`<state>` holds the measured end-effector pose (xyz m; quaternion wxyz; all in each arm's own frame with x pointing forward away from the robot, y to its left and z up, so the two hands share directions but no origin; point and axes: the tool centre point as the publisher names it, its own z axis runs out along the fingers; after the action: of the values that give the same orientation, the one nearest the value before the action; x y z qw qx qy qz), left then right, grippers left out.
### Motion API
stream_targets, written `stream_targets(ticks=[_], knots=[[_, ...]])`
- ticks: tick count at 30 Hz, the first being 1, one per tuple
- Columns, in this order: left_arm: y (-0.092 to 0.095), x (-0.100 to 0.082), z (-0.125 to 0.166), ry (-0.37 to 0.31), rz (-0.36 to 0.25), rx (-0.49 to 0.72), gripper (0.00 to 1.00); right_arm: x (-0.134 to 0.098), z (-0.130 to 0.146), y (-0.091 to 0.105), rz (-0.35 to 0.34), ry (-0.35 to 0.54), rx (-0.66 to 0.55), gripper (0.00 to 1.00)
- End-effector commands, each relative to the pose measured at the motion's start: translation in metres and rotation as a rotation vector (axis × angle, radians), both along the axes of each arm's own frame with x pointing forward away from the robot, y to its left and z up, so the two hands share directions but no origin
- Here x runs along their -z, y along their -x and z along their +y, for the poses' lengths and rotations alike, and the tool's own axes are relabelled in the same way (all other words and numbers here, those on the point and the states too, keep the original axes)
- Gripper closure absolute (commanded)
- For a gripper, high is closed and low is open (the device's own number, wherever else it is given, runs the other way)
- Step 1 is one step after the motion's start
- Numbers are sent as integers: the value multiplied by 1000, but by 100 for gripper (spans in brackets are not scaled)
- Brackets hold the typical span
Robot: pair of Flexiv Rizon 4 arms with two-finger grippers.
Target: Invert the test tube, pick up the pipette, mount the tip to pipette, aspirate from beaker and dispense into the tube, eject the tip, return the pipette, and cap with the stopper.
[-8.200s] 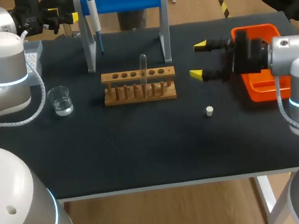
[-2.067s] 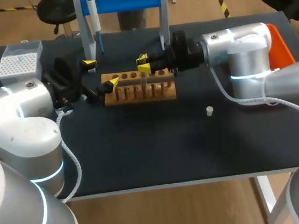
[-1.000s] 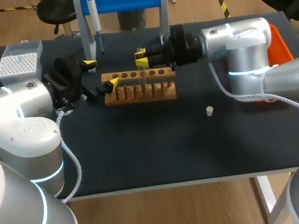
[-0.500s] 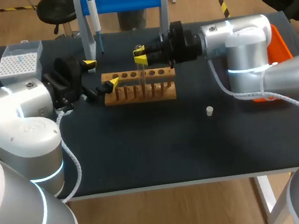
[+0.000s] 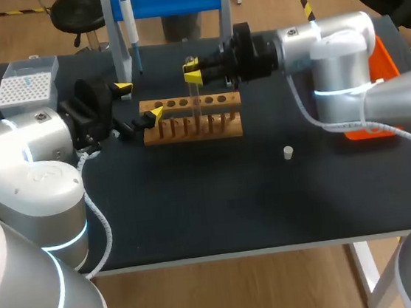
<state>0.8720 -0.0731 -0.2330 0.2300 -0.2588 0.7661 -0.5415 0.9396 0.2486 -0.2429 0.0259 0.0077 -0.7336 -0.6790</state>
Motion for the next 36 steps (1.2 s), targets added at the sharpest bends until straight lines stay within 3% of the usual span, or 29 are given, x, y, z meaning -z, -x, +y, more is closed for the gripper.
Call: stream_targets(ticks=[1,17,36], knots=[[1,2,2,7,-6,4,0,-6,-3,4,3,6,6,100],[1,2,2,7,-6,4,0,-25,-5,11,16,-14,23,100],[1,2,2,7,-6,4,0,-59,-22,27,-16,-39,39,100]])
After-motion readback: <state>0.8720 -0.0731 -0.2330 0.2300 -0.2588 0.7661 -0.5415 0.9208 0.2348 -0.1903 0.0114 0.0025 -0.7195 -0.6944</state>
